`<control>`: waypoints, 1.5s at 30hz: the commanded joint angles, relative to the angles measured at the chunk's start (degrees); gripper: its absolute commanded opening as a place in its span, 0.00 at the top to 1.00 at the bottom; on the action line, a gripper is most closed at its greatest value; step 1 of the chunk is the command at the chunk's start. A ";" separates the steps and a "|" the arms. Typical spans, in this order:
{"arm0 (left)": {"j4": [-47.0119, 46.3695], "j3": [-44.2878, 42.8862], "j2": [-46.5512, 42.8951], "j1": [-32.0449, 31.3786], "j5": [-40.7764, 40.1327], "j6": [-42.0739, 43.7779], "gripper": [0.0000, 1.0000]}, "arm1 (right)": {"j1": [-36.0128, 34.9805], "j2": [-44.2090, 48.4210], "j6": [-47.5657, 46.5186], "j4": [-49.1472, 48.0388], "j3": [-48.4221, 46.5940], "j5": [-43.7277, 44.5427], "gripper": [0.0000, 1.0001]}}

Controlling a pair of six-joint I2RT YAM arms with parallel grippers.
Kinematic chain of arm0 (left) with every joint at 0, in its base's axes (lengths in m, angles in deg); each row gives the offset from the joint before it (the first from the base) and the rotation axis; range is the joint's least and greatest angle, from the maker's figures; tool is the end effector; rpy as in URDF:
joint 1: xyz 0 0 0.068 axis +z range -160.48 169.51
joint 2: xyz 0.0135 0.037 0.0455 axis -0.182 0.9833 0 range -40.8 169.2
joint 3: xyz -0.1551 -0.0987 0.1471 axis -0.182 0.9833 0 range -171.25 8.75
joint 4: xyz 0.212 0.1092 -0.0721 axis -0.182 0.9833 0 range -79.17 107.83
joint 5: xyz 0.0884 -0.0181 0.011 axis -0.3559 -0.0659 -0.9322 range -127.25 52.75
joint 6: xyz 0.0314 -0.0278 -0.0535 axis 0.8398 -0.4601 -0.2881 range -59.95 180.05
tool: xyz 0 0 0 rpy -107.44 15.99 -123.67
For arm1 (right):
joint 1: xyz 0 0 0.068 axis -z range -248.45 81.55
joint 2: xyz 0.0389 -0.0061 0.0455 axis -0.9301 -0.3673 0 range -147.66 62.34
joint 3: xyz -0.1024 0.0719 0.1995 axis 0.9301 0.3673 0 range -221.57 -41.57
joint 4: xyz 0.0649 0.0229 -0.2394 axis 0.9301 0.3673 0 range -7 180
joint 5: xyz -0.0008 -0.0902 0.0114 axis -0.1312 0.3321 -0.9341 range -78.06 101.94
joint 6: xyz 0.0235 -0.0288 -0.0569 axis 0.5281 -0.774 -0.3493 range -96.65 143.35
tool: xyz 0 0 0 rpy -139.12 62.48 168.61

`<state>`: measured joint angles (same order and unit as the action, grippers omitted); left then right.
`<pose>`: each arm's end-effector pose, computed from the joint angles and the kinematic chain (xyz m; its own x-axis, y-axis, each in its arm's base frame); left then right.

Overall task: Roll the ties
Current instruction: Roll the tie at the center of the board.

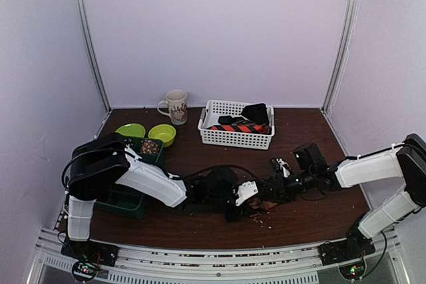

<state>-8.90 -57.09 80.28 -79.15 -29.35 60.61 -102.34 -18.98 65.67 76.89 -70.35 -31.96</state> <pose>0.1465 -0.3957 0.0758 -0.2020 0.5436 -0.8147 0.9653 0.2509 -0.0719 0.1887 0.1723 0.1065 -0.9823 -0.0755 -0.1712 -0.1853 0.5173 0.8355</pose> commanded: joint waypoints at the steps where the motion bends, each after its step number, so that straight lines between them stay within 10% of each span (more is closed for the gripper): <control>1: 3.23 3.26 1.97 0.20 0.06 0.37 0.78 | 2.06 -2.49 -0.12 -1.88 -0.94 3.39 0.51; 22: -3.56 7.81 -7.24 0.90 -14.03 -3.06 0.77 | 3.70 -12.47 -4.04 0.11 2.43 7.95 0.61; 45: -1.28 7.51 0.85 -0.33 -5.01 1.46 0.81 | 3.53 -10.05 -8.05 5.34 -7.16 4.51 0.73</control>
<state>-16.35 -50.14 77.92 -78.95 -35.62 61.09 -98.84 -27.92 58.11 81.00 -76.21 -27.68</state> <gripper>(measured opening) 0.320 0.278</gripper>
